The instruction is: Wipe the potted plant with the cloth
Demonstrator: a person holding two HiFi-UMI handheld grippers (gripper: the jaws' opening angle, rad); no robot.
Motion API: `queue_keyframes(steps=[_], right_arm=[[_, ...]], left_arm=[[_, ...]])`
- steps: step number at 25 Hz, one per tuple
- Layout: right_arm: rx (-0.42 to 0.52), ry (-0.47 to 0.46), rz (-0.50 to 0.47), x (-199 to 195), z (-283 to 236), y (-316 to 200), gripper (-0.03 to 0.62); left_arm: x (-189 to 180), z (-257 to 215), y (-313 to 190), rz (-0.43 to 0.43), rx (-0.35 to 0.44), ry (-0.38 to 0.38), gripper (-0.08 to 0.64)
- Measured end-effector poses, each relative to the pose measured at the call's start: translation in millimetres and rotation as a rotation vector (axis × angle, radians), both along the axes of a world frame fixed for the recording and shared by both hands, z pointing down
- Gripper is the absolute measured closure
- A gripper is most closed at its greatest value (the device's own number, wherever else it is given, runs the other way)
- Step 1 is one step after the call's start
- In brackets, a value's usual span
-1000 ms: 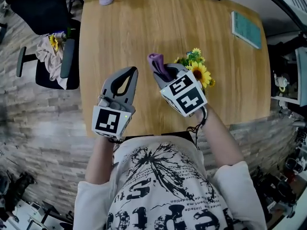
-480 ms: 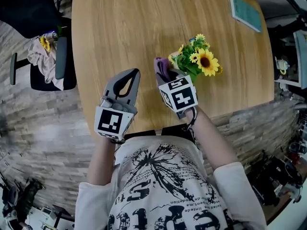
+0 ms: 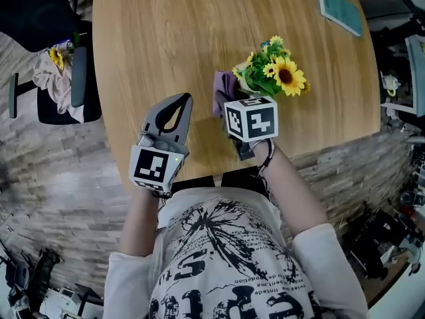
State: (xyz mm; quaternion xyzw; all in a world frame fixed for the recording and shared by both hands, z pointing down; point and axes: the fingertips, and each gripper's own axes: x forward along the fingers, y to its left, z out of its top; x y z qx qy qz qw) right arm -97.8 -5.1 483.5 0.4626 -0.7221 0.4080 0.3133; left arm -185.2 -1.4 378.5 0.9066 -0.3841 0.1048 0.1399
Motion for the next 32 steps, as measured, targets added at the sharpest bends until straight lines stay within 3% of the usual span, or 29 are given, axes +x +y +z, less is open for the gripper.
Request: queue_keyframes(steps=[5,12,32], right_arm=[[-0.041,-0.082,0.100,11,2,10,0.509],[-0.063,-0.097,0.100,25,8,27,0.504],[-0.085,0.029,-0.134,78,10,70,0.490]], left_arm=[[14,-2,5,0.031,0.007,0.013,0.557],[23,8,14,0.057,-0.006,0.009,0.557],[59,31,26,0.068,-0.062,-0.028,0.557]])
